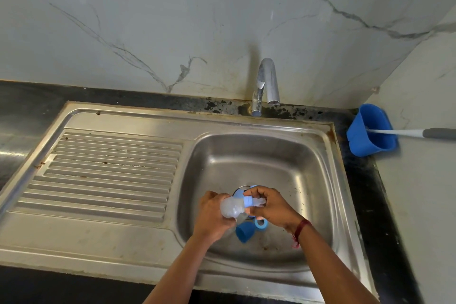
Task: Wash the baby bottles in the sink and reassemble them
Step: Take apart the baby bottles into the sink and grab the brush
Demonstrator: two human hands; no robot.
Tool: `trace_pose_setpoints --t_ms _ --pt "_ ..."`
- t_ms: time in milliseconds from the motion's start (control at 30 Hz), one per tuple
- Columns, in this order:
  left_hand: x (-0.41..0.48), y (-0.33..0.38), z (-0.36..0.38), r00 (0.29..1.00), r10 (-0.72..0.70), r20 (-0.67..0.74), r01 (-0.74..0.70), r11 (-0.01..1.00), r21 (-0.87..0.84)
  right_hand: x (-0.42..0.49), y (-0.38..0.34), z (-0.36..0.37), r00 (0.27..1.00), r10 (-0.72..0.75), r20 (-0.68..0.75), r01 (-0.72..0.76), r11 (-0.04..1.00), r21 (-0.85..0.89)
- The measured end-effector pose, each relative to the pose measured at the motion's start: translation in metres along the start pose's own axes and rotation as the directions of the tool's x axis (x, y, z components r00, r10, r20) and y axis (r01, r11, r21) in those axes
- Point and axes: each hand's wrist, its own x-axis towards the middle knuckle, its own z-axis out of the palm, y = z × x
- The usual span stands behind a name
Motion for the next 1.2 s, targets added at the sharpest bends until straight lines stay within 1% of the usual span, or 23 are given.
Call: trace_pose_setpoints --t_ms 100,233,333,433,733,800,900,967,1033,1100,1133,1200 --pt "0.003 -0.01 -0.002 0.996 -0.089 -0.013 0.09 0.995 0.032 0.002 0.006 -0.003 0.994 -0.041 -0.102 0.033 0.996 -0.083" --pt "0.014 -0.025 0.001 0.963 -0.268 -0.038 0.266 0.963 -0.037 0.003 0.014 -0.002 0.96 -0.023 -0.278 0.004 0.998 -0.069" --pt "0.024 -0.036 0.006 0.924 -0.382 0.0 0.381 0.921 -0.076 0.006 0.024 0.0 0.945 0.064 -0.32 -0.07 0.997 -0.009" --pt "0.035 -0.046 0.013 0.898 -0.439 -0.014 0.437 0.896 -0.081 0.008 0.031 0.001 0.947 0.1 -0.306 -0.117 0.992 -0.038" --pt "0.061 -0.05 0.02 0.926 -0.368 -0.089 0.369 0.93 -0.005 0.014 0.03 0.004 0.954 0.135 -0.266 -0.156 0.986 -0.06" --pt "0.056 -0.038 0.013 0.928 -0.355 -0.114 0.355 0.934 -0.024 0.016 0.026 0.005 0.952 0.132 -0.275 -0.152 0.987 -0.053" --pt "0.049 -0.024 0.007 0.934 -0.336 -0.12 0.331 0.942 -0.061 0.018 0.019 0.006 0.937 0.136 -0.321 -0.142 0.99 0.004" --pt "0.044 -0.016 0.007 0.951 -0.296 -0.086 0.288 0.953 -0.092 0.019 0.014 0.007 0.934 0.129 -0.333 -0.125 0.992 0.033" --pt "0.037 -0.003 0.008 0.964 -0.267 -0.006 0.26 0.941 -0.216 0.019 0.012 0.008 0.934 0.112 -0.338 -0.101 0.994 0.051" --pt "0.029 0.011 0.01 0.968 -0.23 0.1 0.251 0.905 -0.343 0.018 0.011 0.009 0.937 0.085 -0.34 -0.07 0.996 0.056" --pt "0.023 0.018 0.01 0.966 -0.207 0.156 0.255 0.874 -0.414 0.016 0.009 0.01 0.939 0.065 -0.338 -0.051 0.997 0.051" --pt "0.013 0.03 0.008 0.949 -0.167 0.266 0.295 0.764 -0.574 0.011 0.006 0.01 0.944 0.028 -0.329 -0.01 0.998 0.058"
